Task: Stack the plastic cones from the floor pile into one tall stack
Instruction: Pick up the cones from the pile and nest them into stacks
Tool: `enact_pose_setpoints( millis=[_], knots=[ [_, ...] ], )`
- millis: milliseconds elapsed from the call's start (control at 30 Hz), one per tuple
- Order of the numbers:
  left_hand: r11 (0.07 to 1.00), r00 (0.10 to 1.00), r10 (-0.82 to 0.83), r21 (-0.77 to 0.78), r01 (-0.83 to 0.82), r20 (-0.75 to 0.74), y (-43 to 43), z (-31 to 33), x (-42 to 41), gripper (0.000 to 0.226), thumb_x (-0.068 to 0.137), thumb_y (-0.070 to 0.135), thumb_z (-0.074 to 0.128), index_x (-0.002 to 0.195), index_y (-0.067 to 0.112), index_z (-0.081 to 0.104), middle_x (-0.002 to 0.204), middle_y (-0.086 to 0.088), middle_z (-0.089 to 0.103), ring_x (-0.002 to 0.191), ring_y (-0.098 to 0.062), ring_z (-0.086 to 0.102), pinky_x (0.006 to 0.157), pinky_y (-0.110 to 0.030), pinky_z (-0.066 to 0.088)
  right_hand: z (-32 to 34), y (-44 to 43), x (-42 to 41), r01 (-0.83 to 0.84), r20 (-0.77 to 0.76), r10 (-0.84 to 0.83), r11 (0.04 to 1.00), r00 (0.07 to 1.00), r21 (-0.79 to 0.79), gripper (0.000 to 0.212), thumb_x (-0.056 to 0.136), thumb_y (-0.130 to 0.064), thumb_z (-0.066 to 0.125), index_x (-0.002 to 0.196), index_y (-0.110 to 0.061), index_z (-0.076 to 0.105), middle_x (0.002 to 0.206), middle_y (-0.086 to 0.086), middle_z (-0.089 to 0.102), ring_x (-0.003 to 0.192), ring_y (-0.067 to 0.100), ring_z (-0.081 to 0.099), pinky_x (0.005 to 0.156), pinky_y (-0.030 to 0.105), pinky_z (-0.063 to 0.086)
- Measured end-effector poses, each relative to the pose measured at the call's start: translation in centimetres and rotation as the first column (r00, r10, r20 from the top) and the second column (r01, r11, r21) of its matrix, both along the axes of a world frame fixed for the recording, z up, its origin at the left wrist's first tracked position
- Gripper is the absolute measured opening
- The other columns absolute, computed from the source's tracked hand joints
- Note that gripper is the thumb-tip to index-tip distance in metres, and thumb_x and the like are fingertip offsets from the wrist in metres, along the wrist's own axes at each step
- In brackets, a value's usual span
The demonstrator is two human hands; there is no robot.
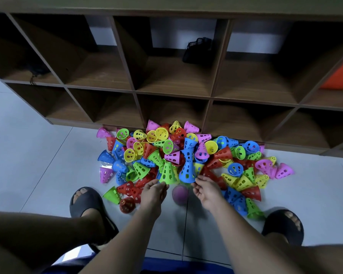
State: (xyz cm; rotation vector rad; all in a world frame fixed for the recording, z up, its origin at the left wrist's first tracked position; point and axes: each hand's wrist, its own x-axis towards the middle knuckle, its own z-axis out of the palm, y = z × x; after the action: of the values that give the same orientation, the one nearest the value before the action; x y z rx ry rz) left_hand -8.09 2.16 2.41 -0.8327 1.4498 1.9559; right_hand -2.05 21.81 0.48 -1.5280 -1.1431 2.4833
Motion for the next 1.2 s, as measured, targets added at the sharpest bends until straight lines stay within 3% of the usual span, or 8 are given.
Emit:
enact_pose_setpoints(
  millis=[100,300,433,667,800,967,1033,1200],
  knots=[
    [0.997,0.999,-0.033,0.065,0.033,0.000,0.3,1.3,0.0,0.003,0.101,0.003,0.064,0.101,0.006,0.064,0.088,-0.010,0.071,0.084,-0.018,0.071,0.078,-0.027,0.054,-0.5,-0.7,0.7,-0.118,0.027,0.117,0.992,0.993,0.036,0.014,0.100,0.003,0.060,0.107,-0.007,0.067,0.087,0.012,0.074,0.071,0.017,0.067,0.063,0.028,0.052],
    [0.990,0.999,0.006,0.142,-0.012,0.042,0.1,1.3,-0.2,0.013,0.101,0.010,0.062,0.112,0.006,0.067,0.081,-0.001,0.061,0.072,-0.013,0.059,0.071,-0.028,0.045,-2.4,-1.6,1.7,-0.236,0.144,0.214,0.959,0.966,0.160,0.014,0.099,0.003,0.059,0.102,-0.004,0.071,0.083,0.009,0.073,0.065,0.013,0.066,0.058,0.025,0.050],
    [0.983,0.997,-0.081,0.167,0.078,0.008,0.6,2.0,-0.3,0.012,0.097,0.013,0.066,0.105,0.012,0.075,0.076,0.004,0.061,0.069,-0.011,0.052,0.071,-0.027,0.041,-2.9,-1.9,1.7,-0.304,0.200,0.256,0.914,0.946,0.268,0.013,0.097,-0.001,0.064,0.105,-0.009,0.071,0.094,0.012,0.076,0.070,0.016,0.068,0.061,0.026,0.053],
    [0.911,0.916,-0.390,-0.182,0.369,-0.095,1.1,0.0,0.7,0.020,0.107,0.014,0.056,0.111,0.008,0.075,0.100,-0.008,0.073,0.087,-0.020,0.059,0.074,-0.032,0.045,-3.8,-1.7,1.6,-0.397,0.266,0.320,0.859,0.909,0.323,0.013,0.097,-0.003,0.062,0.102,-0.011,0.071,0.100,0.011,0.076,0.078,0.021,0.070,0.059,0.027,0.053],
    [0.855,0.890,-0.454,-0.301,0.422,-0.041,0.7,-1.3,1.5,0.021,0.109,0.015,0.054,0.112,0.012,0.074,0.101,-0.008,0.073,0.086,-0.020,0.058,0.070,-0.030,0.046,-4.8,-0.8,2.2,-0.416,0.362,0.275,0.817,0.890,0.401,0.015,0.099,-0.009,0.058,0.098,-0.019,0.068,0.098,0.005,0.074,0.087,0.025,0.072,0.077,0.044,0.064],
    [0.835,0.885,-0.465,-0.323,0.446,0.020,-0.3,-2.6,1.3,0.019,0.105,0.012,0.056,0.114,0.014,0.073,0.107,-0.008,0.075,0.089,-0.020,0.065,0.073,-0.031,0.045,-5.1,0.5,2.0,-0.465,0.450,0.218,0.685,0.866,0.561,0.022,0.094,-0.009,0.064,0.091,-0.031,0.065,0.109,0.001,0.068,0.091,0.022,0.067,0.072,0.035,0.057],
    [0.816,0.874,-0.484,-0.342,0.465,0.034,-0.8,-3.1,0.9,0.020,0.103,0.011,0.059,0.115,0.017,0.073,0.110,-0.008,0.075,0.091,-0.020,0.067,0.074,-0.031,0.046,-5.9,1.2,1.7,-0.486,0.467,0.225,0.660,0.855,0.572,0.022,0.092,-0.012,0.066,0.091,-0.033,0.066,0.120,0.004,0.063,0.096,0.024,0.067,0.079,0.039,0.060],
    [0.826,0.891,-0.453,-0.362,0.431,0.026,-1.7,-3.8,-1.0,0.019,0.102,0.012,0.061,0.114,0.018,0.074,0.114,-0.010,0.075,0.099,-0.023,0.069,0.080,-0.036,0.050,-6.2,2.0,1.0,-0.565,0.456,0.350,0.637,0.818,0.524,0.028,0.097,-0.009,0.060,0.117,-0.026,0.069,0.123,0.004,0.064,0.099,0.024,0.065,0.071,0.031,0.054]
  ],
)
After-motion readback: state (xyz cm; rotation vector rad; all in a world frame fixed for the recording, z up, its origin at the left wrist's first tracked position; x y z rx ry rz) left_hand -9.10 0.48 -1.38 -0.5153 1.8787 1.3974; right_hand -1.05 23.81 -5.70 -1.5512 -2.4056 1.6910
